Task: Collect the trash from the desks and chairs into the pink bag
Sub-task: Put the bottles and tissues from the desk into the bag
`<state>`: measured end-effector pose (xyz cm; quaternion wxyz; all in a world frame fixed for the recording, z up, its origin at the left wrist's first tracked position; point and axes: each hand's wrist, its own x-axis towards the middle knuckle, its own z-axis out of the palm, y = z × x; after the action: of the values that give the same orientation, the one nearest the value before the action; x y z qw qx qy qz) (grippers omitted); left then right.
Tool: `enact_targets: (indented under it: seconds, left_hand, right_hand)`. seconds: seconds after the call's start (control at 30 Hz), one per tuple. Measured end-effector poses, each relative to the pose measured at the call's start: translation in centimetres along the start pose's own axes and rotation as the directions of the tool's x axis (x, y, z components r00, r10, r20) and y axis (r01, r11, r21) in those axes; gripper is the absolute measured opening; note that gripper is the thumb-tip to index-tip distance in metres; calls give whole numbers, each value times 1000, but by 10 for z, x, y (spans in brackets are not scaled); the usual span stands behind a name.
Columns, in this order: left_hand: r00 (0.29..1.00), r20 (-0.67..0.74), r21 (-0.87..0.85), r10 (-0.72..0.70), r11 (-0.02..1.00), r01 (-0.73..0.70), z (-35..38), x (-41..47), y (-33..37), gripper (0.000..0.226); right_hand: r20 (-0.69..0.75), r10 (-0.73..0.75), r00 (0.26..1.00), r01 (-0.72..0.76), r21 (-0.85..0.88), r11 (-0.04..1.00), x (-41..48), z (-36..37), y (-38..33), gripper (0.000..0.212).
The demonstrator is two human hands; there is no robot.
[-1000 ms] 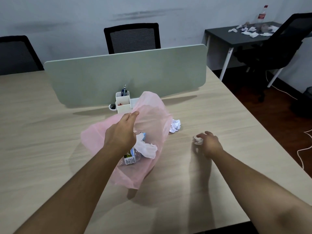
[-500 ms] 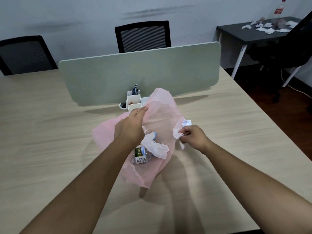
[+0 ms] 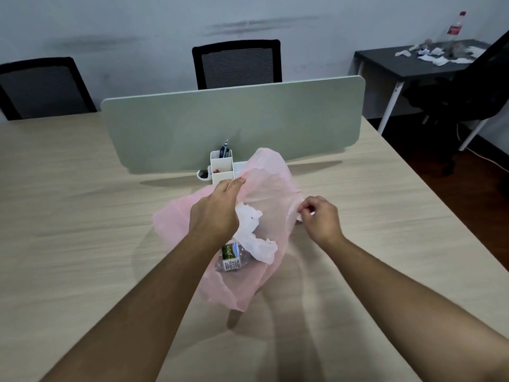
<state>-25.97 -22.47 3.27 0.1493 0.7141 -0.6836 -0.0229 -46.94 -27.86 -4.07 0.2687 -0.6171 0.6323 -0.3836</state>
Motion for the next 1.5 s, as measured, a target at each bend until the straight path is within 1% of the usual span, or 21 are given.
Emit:
enact_targets:
  seconds: [0.07,0.13,0.23,0.3,0.33,0.4,0.47,0.57,0.67,0.73,0.8,0.93,1.07,1.1,1.17,1.23,1.27,1.33,1.4,1.47,1.5]
  left_hand:
    - [1000,-8,-5,2,1000,-2,1,1,0,76]
    - [1000,-13,-6,7,1000,-7,3,2,-1,75]
    - [1000,-19,-7,15,1000,-15,3,2,-2,74]
    - [1000,-21,-7,1,1000,-2,4,3,-3,74]
    - [1000,-22,-6,-2,1000,2,4,3,-3,74]
    - [1000,-28,-4,1,1000,-1,4,4,-3,75]
    - [999,-33,-10,-5,1000,4,3,6,-4,75]
    - [1000,-27,-11,-12,1000,11,3,6,-3,75]
    - [1000,-23,-12,-11,1000,11,1,5,0,75]
    - [1000,-17,-16,-16,1000,16,0,3,2,75]
    - [1000,-18,-22,-14,1000,13,-2,1,3,75]
    - [1000,-2,-18,-17,1000,17,-6,-4,3,75]
    - [999,19,7,-39,999,39,-14,-8,1,75]
    - [999,22,11,-42,999,42,-16,-10,1,75]
    - [999,16,20,-34,999,34,-20,-13,1,75]
    - [1000,0,36,-25,999,25,-23,-15,0,74]
    - [1000,-10,41,-24,999,24,-25,-15,-1,74]
    - [999,-21,40,-24,999,25,-28,-16,-5,74]
    - [999,-22,34,-27,999,27,-29,-17,-10,75]
    - [999,-32,30,-34,999,35,-29,-21,-17,75]
    - [999,-34,29,-40,999,41,-28,-23,-20,75]
  right_hand:
    - [20,85,996,-83,-95,992,14,-4,22,23]
    - [148,145,978,-104,-250,963,27,-1,42,31]
    - [348,173,921,19,-486,874,43,9,54,61]
    - [429,195,882,110,-590,800,51,17,52,73]
    - [459,207,864,142,-617,774,53,20,52,73]
    - [498,207,842,196,-640,743,55,28,54,63]
    - [482,209,851,174,-634,754,49,33,58,47]
    - [389,178,904,106,-607,787,30,36,68,27]
    - [354,157,922,76,-564,823,15,29,76,20]
    - [297,160,941,13,-506,863,8,20,75,18]
    - [184,138,973,-58,-384,921,0,8,69,15]
    - [-5,10,1000,-10,-81,997,-20,-9,41,15]
    - [45,-80,996,75,104,992,-41,1,-9,19]
    - [93,-97,991,81,163,983,-45,6,-22,20]
    - [259,-154,954,86,256,963,-51,20,-42,22]
    - [426,-197,883,117,206,971,-53,32,-48,24]
    - [446,-188,875,128,161,979,-53,37,-48,23]
    - [352,-121,928,94,95,991,-53,40,-43,18]
    - [167,-31,985,22,55,998,-57,39,-33,14]
    - [52,47,998,-47,-10,999,-61,40,-21,12]
    - [57,96,994,-93,-49,994,-63,41,-15,14]
